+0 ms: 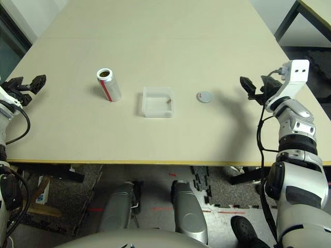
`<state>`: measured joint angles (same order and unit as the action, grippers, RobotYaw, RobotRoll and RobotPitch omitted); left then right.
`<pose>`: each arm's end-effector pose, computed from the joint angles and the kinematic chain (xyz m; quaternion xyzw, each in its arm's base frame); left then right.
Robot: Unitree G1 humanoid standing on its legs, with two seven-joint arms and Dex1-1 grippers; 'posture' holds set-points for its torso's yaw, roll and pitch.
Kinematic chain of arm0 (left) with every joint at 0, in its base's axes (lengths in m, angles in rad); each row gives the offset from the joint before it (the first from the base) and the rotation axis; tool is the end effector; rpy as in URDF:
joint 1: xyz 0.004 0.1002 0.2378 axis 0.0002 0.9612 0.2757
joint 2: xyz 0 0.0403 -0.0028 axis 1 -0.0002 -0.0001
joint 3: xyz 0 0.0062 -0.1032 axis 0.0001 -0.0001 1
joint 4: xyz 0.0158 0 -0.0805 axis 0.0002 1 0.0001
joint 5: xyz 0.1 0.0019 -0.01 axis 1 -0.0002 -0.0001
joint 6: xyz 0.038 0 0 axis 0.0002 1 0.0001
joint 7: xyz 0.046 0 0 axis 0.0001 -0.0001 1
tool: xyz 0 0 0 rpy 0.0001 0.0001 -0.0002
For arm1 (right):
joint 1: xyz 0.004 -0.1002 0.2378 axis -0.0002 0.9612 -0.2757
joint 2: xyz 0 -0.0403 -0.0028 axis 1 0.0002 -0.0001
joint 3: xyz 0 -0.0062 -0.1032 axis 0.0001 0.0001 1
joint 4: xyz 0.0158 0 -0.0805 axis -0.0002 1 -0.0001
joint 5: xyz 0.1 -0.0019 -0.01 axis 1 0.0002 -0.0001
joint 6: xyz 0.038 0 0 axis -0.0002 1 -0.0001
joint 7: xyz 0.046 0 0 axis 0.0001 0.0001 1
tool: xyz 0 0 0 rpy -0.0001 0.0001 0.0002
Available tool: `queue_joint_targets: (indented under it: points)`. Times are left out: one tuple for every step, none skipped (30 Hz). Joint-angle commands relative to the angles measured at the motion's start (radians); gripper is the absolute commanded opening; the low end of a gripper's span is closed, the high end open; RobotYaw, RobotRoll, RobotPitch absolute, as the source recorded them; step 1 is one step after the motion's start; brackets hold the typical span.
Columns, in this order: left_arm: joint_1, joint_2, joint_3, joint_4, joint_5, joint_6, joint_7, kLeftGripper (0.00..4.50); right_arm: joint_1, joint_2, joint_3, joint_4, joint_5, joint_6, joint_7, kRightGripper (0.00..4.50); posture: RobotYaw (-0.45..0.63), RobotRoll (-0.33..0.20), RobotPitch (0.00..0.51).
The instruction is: Pour the medicine from the bottle into the box.
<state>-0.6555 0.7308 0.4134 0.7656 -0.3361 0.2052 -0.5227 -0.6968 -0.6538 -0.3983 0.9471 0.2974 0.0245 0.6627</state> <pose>0.2726 0.3641 0.1615 -0.0238 0.0096 0.0246 0.9994 0.2838 -0.3497 0.1314 0.0339 0.0057 0.0490 0.9982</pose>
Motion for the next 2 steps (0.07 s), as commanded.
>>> queue_joint_targets:
  points:
    - [-0.009,0.036,-0.007,0.069,0.027,-0.031,-0.010,4.48,0.031,-0.003,-0.011,-0.015,0.011,-0.012,-0.009,4.50,-0.05,0.000,0.217]
    - [-0.012,0.039,-0.008,0.081,0.030,-0.037,-0.012,4.48,0.036,-0.002,-0.011,-0.018,0.012,-0.012,-0.010,4.50,-0.05,0.000,0.219]
